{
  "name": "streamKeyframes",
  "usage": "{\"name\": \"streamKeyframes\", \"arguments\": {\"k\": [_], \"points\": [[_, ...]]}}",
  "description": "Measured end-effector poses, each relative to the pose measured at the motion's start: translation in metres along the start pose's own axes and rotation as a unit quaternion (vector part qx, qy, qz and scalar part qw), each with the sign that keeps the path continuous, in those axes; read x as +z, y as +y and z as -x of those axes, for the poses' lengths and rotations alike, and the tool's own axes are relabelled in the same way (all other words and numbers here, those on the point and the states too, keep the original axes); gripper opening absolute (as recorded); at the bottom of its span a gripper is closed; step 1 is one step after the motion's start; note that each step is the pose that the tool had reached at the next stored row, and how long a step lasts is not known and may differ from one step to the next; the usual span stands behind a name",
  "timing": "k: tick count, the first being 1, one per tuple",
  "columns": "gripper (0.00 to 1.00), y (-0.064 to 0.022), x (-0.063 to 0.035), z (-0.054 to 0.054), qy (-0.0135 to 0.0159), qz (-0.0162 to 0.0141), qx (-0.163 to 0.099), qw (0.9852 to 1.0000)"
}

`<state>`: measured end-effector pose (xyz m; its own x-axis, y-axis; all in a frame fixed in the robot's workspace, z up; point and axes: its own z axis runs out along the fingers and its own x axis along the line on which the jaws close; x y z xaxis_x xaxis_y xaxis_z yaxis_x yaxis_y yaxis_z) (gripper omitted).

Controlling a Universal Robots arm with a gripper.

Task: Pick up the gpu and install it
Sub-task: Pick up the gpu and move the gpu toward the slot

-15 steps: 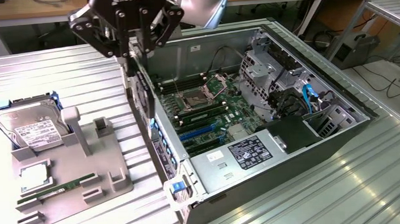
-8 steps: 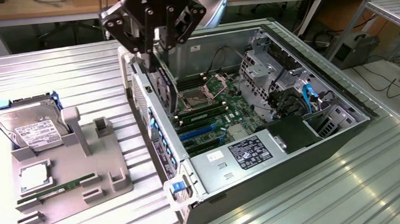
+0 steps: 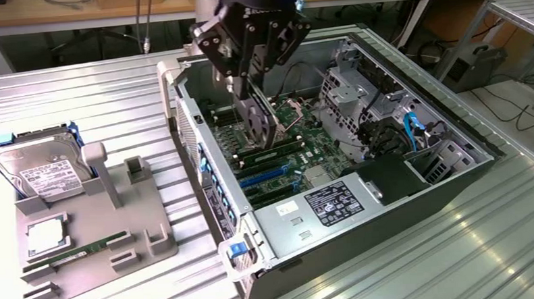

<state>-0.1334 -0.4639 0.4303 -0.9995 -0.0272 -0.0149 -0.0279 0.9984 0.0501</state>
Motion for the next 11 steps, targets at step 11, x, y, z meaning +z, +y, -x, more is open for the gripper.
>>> {"name": "streamKeyframes", "arguments": {"k": [11], "points": [[0.26,0.0056,0.0250,0.059,0.0004,-0.0085,0.000,1.0000]]}}
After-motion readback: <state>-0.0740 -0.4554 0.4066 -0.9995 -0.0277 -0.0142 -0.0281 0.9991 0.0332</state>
